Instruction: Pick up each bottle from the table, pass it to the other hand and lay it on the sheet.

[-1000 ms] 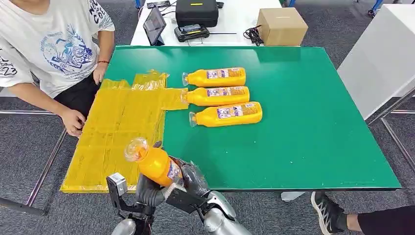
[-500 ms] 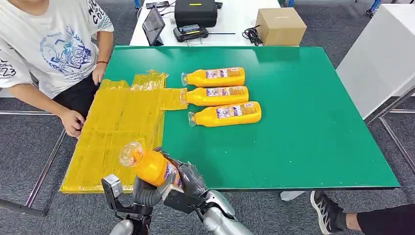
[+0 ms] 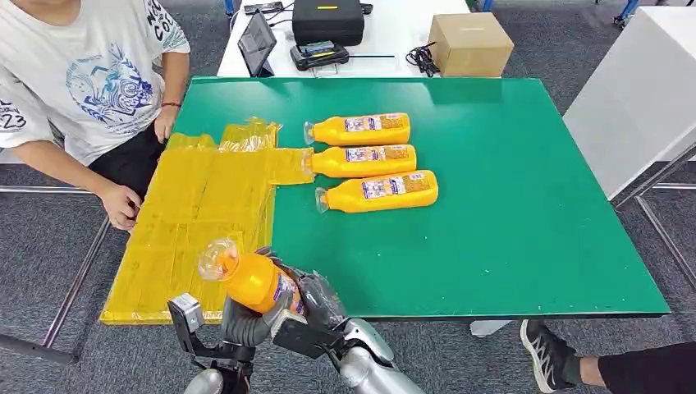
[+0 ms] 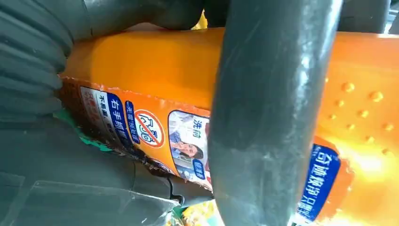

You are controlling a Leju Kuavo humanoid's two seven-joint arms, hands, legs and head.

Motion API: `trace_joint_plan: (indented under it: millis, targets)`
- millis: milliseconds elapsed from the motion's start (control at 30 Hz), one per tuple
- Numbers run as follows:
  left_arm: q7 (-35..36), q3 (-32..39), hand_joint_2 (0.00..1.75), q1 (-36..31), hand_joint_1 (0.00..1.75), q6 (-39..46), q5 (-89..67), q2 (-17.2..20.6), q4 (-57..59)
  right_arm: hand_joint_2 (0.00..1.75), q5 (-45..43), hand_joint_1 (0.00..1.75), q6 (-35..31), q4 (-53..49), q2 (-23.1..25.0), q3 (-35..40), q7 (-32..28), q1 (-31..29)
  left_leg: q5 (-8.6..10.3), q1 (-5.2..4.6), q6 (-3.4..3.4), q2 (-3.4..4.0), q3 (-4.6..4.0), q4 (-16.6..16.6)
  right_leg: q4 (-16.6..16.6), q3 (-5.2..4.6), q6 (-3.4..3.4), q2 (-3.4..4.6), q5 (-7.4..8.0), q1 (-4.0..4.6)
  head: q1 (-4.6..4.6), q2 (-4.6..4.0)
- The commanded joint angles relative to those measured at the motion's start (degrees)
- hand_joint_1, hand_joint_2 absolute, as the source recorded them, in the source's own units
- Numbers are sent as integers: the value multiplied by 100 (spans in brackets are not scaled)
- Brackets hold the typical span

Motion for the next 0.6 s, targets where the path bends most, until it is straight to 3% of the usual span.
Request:
trace_joint_plan:
  millis: [33, 67, 200, 233, 333, 500, 600]
  targets:
    - [-72, -312, 175, -417, 175, 160, -169, -128, -297, 175, 175, 0, -311, 558, -9, 238, 444, 338, -3, 13, -10, -31, 12, -1, -8, 27, -12, -34, -11, 13, 2, 0]
    - [-102, -265, 175, -375, 175, 263, -202, -133, -388, 0, 123, 0, -615, 336, -24, 61, 403, 414, -1, 5, -7, -23, 10, -3, -4, 19, -8, -24, -8, 6, -2, 0]
    - [-261, -178, 175, -228, 175, 672, -536, -74, -857, 0, -104, 0, -1181, -1379, -218, -462, 368, 907, -7, 16, -14, -31, 17, 5, -5, 30, -16, -34, -13, 17, 2, 0]
    - [-623, -134, 175, -340, 175, 1360, -1063, -48, -1076, 0, -526, 0, -1668, -2766, -289, -732, -161, 1261, -6, 14, -12, -27, 7, 7, -1, 19, -14, -29, -11, 15, -2, 0]
    - [-590, -83, 175, -661, 175, 1790, -1462, 25, -1235, 0, -452, 0, -1599, -4284, -517, -646, 301, 1526, -3, 8, -10, -27, -27, 18, 16, -15, -10, -25, -9, 8, 2, 0]
    - [-751, 146, 175, -1131, 175, 2497, -1936, 29, -850, 0, -665, 0, -2124, -4543, -536, -454, -215, 1535, -4, 11, -12, -30, -12, 8, 5, 10, -12, -28, -8, 12, 2, 0]
    - [-784, 224, 175, -1189, 175, 2623, -1990, 36, -738, 0, -863, 0, -2098, -4346, -536, -433, -233, 1464, -1, 7, -8, -25, -6, 0, -2, 10, -8, -20, -2, 7, 4, 0]
